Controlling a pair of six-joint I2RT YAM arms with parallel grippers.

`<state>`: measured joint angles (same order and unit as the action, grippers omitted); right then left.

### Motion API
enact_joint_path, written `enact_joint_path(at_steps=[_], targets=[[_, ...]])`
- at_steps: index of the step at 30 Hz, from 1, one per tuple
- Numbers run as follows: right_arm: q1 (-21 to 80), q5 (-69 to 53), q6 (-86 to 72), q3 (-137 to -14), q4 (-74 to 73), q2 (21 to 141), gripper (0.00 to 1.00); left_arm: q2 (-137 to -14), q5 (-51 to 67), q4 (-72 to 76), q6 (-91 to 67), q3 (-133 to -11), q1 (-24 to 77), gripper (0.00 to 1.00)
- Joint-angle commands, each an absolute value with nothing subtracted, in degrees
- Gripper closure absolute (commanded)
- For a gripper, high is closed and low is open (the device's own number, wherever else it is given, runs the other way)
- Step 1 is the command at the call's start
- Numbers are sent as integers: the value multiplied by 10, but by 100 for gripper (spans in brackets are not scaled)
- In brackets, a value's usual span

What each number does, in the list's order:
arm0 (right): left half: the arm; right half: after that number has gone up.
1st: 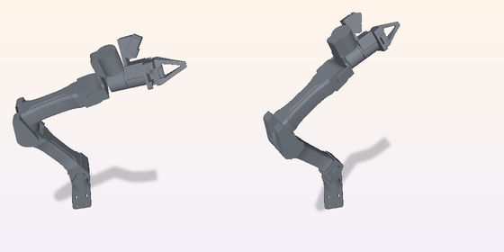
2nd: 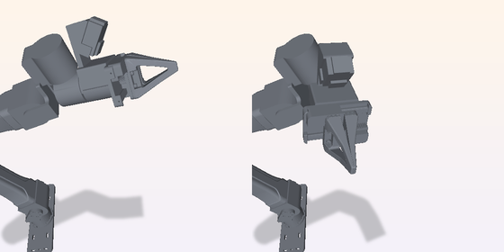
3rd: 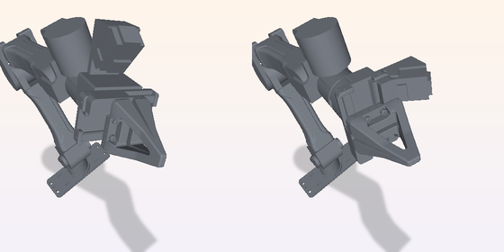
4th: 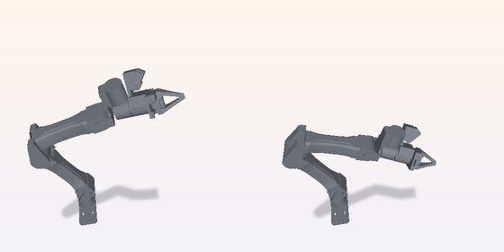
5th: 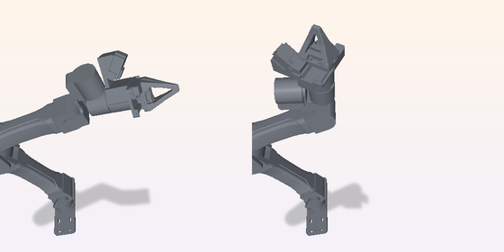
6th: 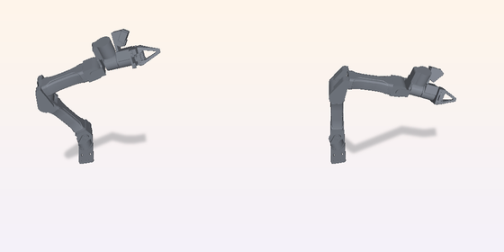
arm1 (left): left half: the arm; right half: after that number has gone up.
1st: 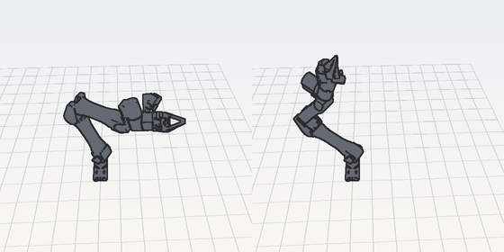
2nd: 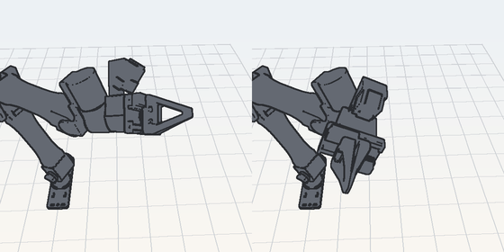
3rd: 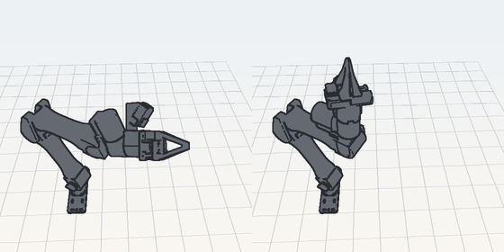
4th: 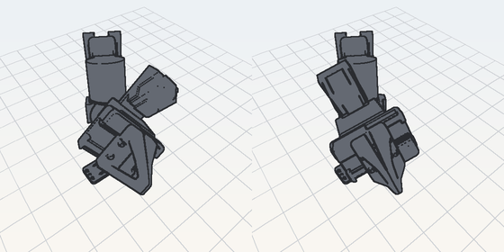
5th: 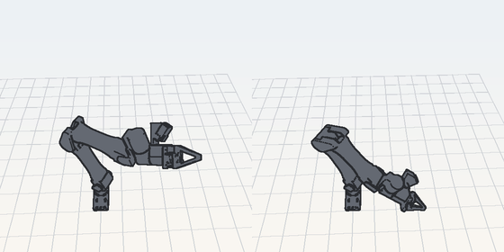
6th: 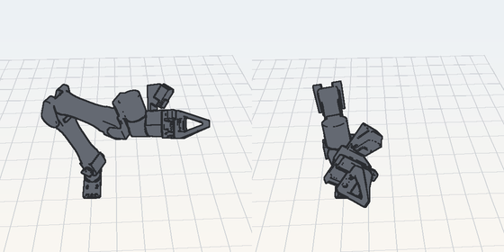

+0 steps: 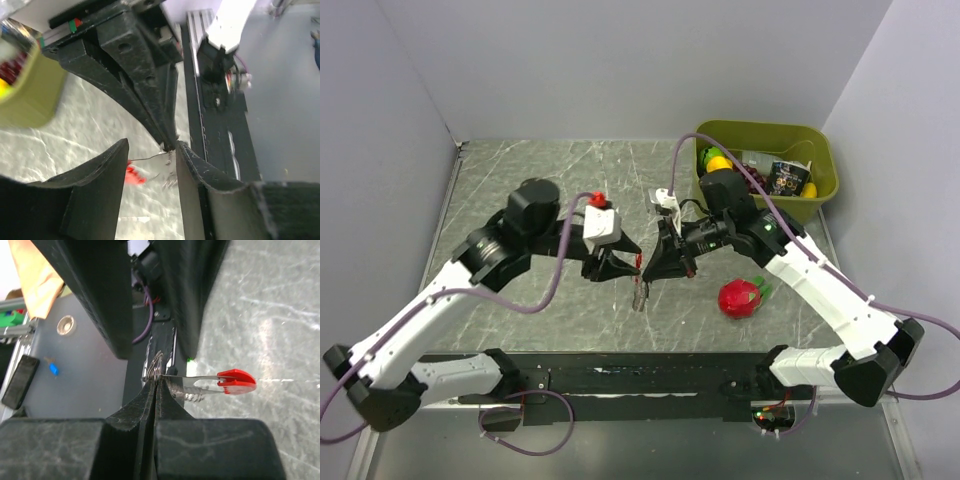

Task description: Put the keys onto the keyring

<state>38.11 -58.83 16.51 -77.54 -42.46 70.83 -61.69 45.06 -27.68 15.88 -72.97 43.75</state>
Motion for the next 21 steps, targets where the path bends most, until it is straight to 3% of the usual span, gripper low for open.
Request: enact_joint_path(at_steps=[1, 9, 14, 21], targets=[[379, -613, 214, -817, -487, 715, 100, -673, 486, -432, 239, -805, 438, 52], [380, -599, 214, -806, -481, 713, 100, -739, 514, -495, 270, -872, 436, 57], [379, -593, 211, -800, -471, 710, 100, -746, 521, -491, 268, -872, 436, 64], [379, -592, 186, -780, -430, 693, 100, -727, 523, -428, 238, -838, 436, 67]])
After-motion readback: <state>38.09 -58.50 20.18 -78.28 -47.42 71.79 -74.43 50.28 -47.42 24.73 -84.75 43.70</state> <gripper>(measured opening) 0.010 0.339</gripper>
